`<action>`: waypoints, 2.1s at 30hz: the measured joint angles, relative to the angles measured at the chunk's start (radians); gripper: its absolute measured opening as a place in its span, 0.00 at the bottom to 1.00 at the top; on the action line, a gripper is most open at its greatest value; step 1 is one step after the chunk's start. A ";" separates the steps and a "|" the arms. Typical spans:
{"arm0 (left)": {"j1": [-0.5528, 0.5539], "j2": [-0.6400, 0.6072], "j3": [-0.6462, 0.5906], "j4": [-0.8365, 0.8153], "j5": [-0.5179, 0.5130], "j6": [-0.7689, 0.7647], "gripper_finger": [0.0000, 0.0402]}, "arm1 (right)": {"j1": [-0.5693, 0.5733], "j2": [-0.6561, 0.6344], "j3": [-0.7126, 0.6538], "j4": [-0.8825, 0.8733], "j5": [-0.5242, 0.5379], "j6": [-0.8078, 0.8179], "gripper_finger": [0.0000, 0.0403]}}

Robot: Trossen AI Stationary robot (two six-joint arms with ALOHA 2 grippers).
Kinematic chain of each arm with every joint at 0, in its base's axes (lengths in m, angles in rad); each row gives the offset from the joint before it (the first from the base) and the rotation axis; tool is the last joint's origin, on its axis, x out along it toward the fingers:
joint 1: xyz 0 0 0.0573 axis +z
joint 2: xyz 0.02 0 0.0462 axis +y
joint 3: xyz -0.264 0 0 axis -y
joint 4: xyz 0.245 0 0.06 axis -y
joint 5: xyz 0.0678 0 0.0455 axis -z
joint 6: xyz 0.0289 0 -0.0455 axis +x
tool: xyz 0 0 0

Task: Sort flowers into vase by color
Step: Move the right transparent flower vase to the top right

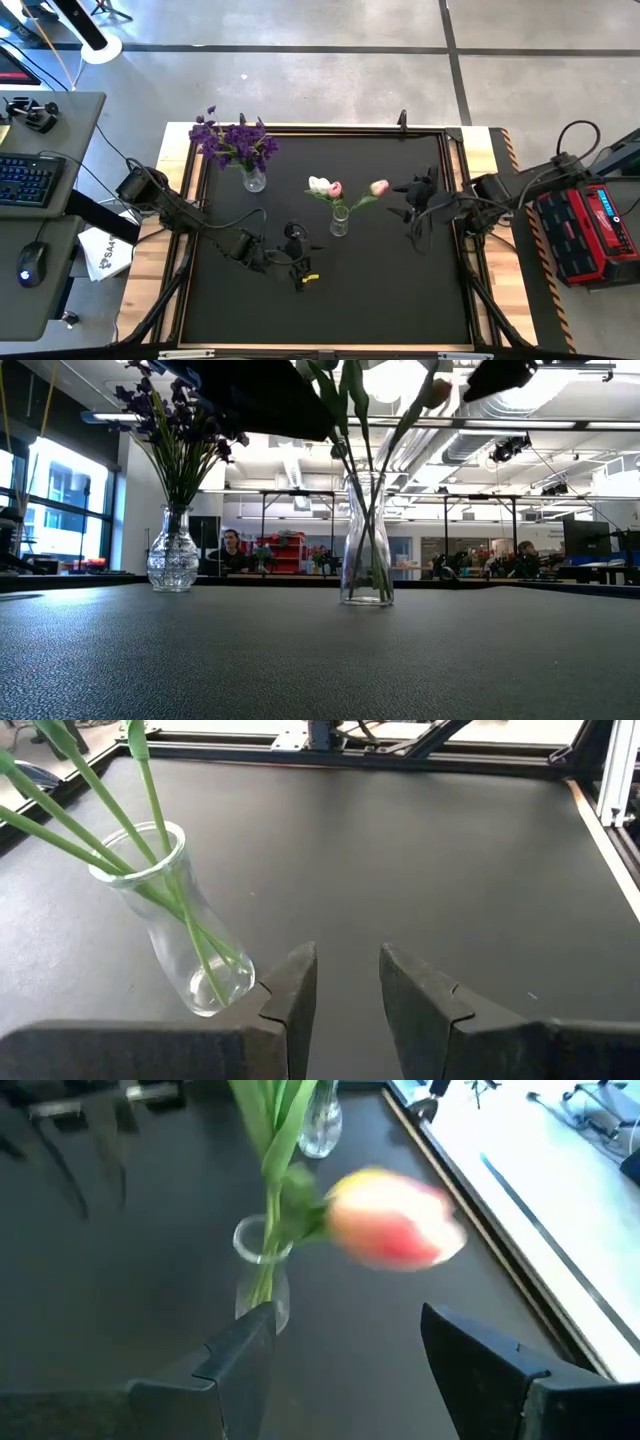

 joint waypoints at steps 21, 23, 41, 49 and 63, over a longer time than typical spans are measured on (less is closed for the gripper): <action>-0.002 0.000 0.000 -0.017 -0.003 -0.013 0.25 | 0.114 0.000 -0.368 0.270 -0.121 0.194 0.59; -0.002 0.000 0.000 -0.017 -0.003 -0.019 0.25 | 0.114 0.000 -0.390 0.315 -0.139 0.184 0.59; 0.003 0.000 0.000 -0.008 -0.003 -0.016 0.25 | 0.113 0.001 -0.413 0.509 -0.145 0.005 0.59; 0.003 0.000 0.000 -0.009 -0.003 0.005 0.25 | 0.109 0.002 -0.413 0.568 -0.146 -0.043 0.59; 0.004 0.000 0.000 -0.009 -0.028 0.047 0.25 | 0.031 0.002 -0.413 0.598 -0.258 -0.073 0.69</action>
